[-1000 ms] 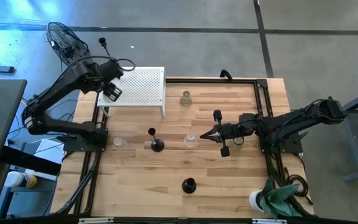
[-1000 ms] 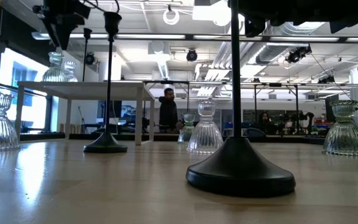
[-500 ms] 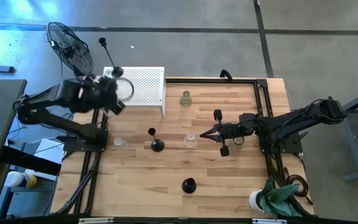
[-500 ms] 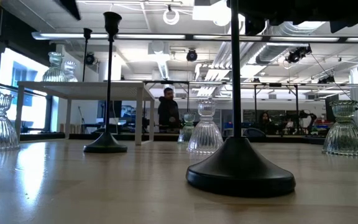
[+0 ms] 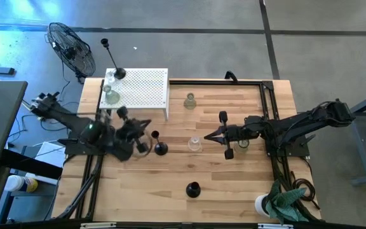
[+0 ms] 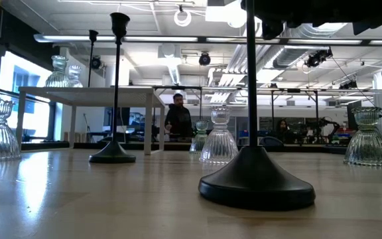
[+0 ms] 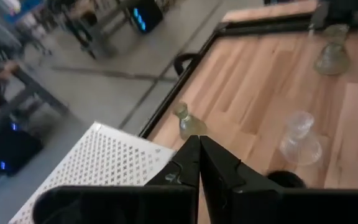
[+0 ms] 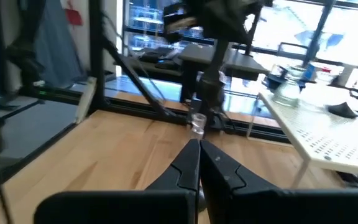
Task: Pick & Place candle stick holders
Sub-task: Put the top black candle holder on the shelf aligned with the black candle holder
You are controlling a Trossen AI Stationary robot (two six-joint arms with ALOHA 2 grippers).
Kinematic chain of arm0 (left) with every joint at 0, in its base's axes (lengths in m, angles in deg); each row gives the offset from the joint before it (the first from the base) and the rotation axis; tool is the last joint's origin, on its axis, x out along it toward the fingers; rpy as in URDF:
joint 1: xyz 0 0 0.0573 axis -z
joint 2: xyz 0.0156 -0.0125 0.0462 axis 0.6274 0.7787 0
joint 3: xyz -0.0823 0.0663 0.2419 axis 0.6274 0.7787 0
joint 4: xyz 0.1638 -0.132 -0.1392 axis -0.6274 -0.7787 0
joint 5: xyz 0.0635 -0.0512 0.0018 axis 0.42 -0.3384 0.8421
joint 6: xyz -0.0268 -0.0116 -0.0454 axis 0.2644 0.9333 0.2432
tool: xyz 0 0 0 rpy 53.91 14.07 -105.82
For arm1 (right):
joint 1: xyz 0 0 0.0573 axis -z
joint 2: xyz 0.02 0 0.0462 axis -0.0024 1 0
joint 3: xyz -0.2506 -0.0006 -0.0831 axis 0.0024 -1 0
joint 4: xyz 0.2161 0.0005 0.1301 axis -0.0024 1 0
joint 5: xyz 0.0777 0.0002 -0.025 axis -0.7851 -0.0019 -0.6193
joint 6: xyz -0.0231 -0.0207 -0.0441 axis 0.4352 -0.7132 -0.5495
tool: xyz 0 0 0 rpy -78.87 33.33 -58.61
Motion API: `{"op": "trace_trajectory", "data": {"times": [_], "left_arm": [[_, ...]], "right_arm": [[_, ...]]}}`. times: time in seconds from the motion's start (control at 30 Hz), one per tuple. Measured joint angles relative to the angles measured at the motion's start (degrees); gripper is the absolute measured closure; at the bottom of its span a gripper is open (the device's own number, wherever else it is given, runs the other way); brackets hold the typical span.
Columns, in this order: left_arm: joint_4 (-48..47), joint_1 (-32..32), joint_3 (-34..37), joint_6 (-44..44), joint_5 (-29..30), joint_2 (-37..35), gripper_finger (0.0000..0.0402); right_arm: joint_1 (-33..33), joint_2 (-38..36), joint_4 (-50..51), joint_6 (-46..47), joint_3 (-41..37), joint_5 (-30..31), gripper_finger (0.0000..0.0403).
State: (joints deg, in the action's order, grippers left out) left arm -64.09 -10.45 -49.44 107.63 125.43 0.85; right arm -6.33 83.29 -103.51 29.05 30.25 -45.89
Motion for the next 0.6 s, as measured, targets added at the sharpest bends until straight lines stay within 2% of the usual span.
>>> {"op": "trace_trajectory", "data": {"times": [0.13,0.27,0.37,0.5,0.6], "left_arm": [[6.08,5.21,8.24,1.73,2.96,-3.90,0.0400],[16.49,10.86,17.94,3.18,4.25,-9.64,0.0400],[27.02,13.86,24.61,1.43,0.11,-12.80,0.0400],[38.22,14.37,30.02,-1.70,-12.38,-12.53,0.0399],[43.23,13.88,30.50,-1.81,-13.48,-10.71,0.0399]], "right_arm": [[-0.83,0.00,1.24,-0.89,-0.01,6.50,0.0401],[-1.59,-0.01,1.29,-1.53,0.00,11.47,0.0402],[-1.92,0.00,1.29,-1.55,0.00,11.92,0.0401],[-1.96,0.00,1.21,-1.57,0.00,11.77,0.0402],[-1.96,-0.02,0.80,-1.48,0.00,11.61,0.0401]]}}
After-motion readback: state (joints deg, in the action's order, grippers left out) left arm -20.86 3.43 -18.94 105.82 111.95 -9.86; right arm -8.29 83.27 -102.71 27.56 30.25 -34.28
